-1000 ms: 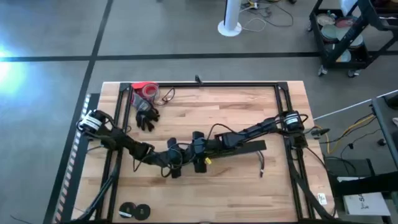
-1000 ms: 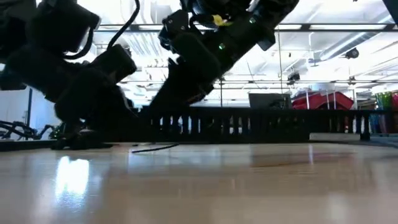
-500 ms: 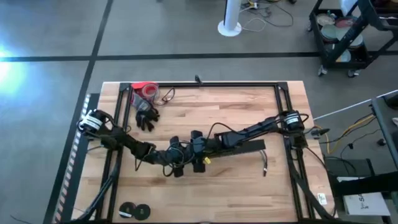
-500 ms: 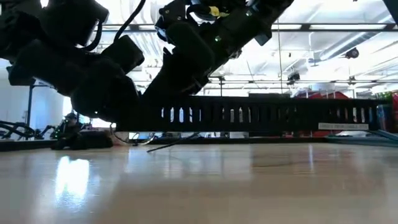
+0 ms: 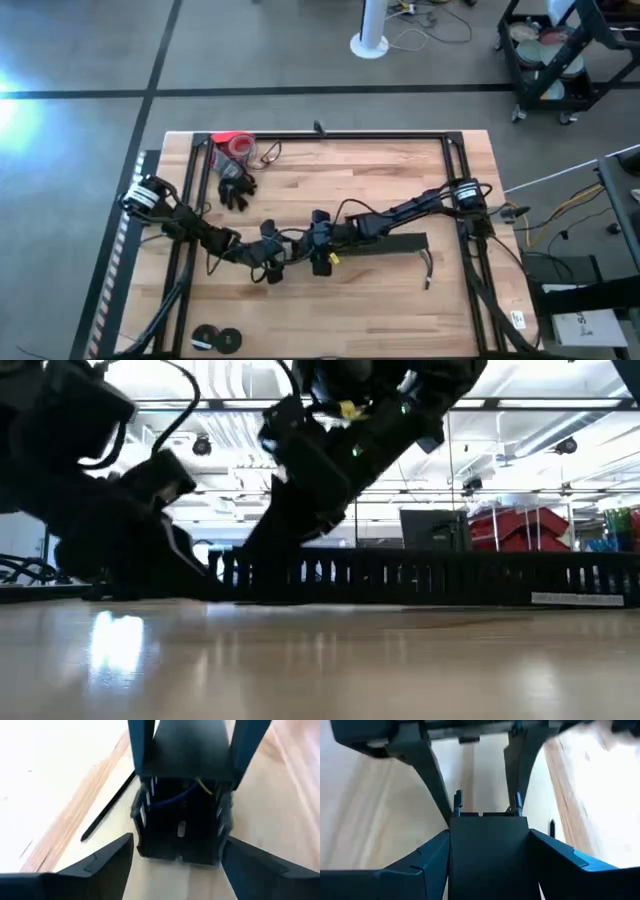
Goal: Ziptie cables
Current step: Close the black cable duct
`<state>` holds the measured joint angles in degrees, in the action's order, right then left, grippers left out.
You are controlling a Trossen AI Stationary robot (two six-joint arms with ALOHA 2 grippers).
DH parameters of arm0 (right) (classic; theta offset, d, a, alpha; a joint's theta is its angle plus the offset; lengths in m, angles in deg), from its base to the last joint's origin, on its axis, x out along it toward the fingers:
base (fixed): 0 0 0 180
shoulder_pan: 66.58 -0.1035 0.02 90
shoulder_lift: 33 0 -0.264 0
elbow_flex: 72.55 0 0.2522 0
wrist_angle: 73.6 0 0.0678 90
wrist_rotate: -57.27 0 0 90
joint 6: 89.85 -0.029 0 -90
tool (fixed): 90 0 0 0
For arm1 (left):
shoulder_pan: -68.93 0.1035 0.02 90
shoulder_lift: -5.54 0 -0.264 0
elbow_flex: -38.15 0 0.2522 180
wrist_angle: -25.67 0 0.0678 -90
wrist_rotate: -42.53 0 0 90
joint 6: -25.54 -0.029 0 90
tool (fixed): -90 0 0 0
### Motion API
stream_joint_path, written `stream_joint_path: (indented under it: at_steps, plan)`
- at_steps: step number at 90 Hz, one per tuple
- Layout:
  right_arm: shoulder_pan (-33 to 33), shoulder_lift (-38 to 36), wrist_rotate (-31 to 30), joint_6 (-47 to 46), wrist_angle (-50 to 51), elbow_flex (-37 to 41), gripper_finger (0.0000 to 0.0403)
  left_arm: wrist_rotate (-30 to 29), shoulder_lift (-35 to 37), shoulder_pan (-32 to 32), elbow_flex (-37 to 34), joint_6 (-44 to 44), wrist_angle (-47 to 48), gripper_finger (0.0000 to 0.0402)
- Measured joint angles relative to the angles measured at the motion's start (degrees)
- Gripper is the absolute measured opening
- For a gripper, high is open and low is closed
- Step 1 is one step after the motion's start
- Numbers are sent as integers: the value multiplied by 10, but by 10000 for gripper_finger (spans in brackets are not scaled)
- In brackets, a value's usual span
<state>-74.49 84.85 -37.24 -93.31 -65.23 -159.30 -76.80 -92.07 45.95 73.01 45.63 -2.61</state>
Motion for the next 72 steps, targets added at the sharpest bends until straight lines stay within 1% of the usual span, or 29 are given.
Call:
stream_joint_path:
  at_steps: [18, 28, 37, 49, 72]
  plan:
    - [0, 16, 6, -10, -22, 0, 216, -13, -55, 1, 5, -28, -47, 235]
    - [1, 16, 11, -14, -27, 1, 221, -14, -87, 1, 10, -32, -62, 222]
    - [1, 16, 13, -15, -35, 1, 219, -16, -104, 1, 10, -28, -73, 222]
    - [1, 21, 14, -15, -46, 2, 217, -19, -110, 1, 10, -25, -77, 233]
    - [1, 31, 14, -17, -75, 2, 223, -23, -110, 1, 10, -31, -80, 226]
